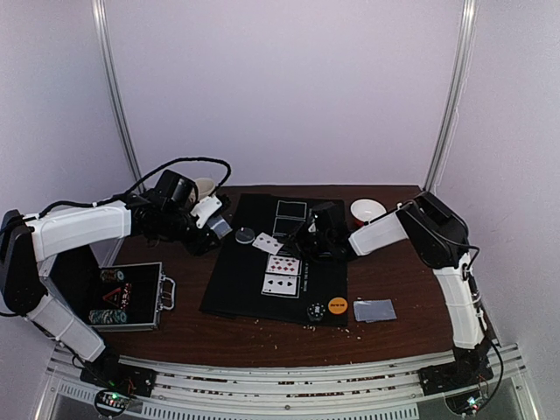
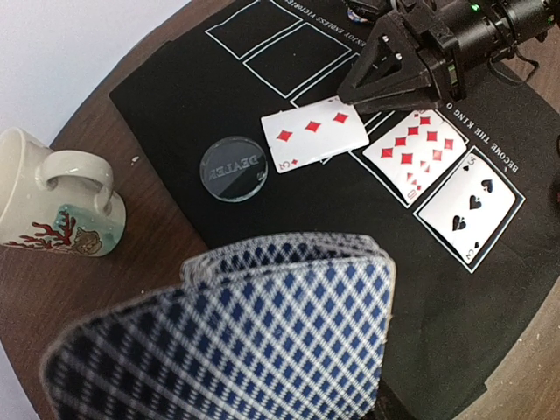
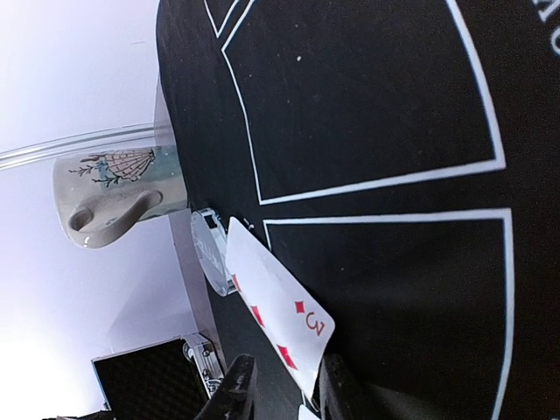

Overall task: Distribute texas hold em gaming equipment
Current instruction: Adjust the poker card in the community card area.

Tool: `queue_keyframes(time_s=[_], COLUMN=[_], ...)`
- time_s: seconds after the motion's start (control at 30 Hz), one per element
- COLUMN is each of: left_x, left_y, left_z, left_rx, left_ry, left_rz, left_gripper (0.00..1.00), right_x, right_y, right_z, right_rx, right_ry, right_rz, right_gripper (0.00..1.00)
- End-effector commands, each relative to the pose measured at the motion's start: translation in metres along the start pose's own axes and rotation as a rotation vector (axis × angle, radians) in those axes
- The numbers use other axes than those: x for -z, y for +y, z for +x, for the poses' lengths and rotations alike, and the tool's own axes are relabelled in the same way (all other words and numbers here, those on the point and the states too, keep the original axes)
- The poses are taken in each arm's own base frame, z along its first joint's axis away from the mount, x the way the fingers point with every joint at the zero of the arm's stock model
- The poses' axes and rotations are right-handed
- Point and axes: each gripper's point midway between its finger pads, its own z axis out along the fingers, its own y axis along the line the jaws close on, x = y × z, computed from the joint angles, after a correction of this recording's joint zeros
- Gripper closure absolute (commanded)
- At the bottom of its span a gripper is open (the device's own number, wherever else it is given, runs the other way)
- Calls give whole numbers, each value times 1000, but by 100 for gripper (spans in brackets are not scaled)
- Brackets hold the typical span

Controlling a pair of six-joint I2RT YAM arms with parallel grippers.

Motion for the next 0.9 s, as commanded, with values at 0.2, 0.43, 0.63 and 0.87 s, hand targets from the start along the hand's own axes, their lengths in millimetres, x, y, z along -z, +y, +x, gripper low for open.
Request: queue_keyframes(time_s=[0.2,0.43,0.63,0.87], left_x=[13,12,11,11], left_y=[8,8,8,8], left_z=[-23,-22,-22,-22], left_rx=[-3,-5,-6,-7], left_ry=[-82,-79,-75,-76], left_rz=[-22,-21,-21,-23], left_gripper=[57,57,57,57], right_x=[-21,-22,-19,14], right_y=[-7,4,7,22], right_z=[0,-3,-3,-19], right_rx=[-57,-49,-29,157], right_ry=[30,19,17,2], right_rz=[-26,-71,-68,24], right_gripper=[78,79,100,100])
